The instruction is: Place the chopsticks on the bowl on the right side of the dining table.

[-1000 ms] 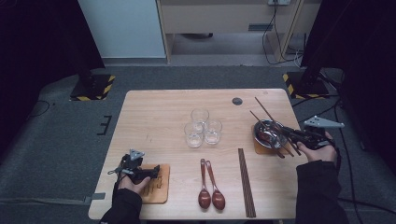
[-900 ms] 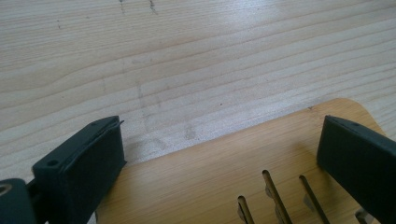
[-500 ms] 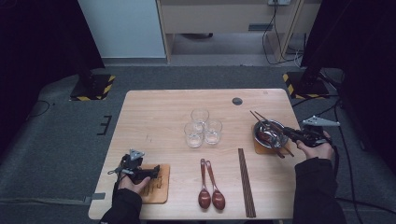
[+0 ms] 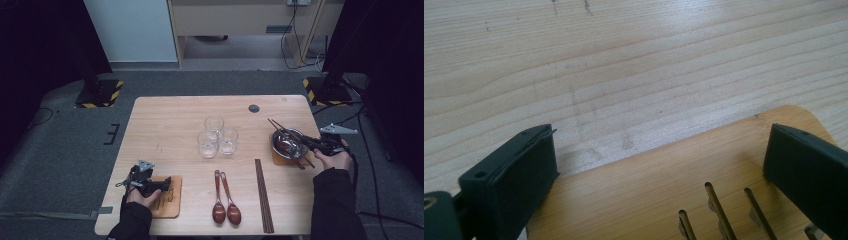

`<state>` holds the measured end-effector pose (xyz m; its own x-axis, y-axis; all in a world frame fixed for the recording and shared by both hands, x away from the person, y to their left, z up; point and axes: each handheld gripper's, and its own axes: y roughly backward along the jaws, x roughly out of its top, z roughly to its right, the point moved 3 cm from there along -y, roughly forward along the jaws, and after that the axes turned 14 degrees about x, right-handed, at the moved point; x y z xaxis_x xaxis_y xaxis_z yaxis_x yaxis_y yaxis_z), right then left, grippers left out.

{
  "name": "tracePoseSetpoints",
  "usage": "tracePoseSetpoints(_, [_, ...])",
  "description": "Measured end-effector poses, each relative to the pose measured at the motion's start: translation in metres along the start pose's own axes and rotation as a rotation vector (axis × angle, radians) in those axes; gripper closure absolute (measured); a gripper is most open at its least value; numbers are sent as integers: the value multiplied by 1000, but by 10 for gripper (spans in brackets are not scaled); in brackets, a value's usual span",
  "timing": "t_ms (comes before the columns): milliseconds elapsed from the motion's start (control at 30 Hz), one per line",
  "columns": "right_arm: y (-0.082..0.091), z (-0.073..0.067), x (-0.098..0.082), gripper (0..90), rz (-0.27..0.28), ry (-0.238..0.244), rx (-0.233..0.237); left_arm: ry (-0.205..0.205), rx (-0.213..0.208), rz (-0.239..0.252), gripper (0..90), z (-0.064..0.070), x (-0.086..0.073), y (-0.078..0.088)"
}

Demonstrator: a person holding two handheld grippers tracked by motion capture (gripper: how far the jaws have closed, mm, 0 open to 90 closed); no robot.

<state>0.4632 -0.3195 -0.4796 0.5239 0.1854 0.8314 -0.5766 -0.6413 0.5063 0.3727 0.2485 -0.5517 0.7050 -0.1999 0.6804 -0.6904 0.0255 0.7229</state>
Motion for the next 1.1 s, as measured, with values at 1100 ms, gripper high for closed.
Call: tracePoseSetpoints(1100, [-16, 12, -18, 850, -80, -18, 0, 0, 1, 0, 0, 0, 0, 0])
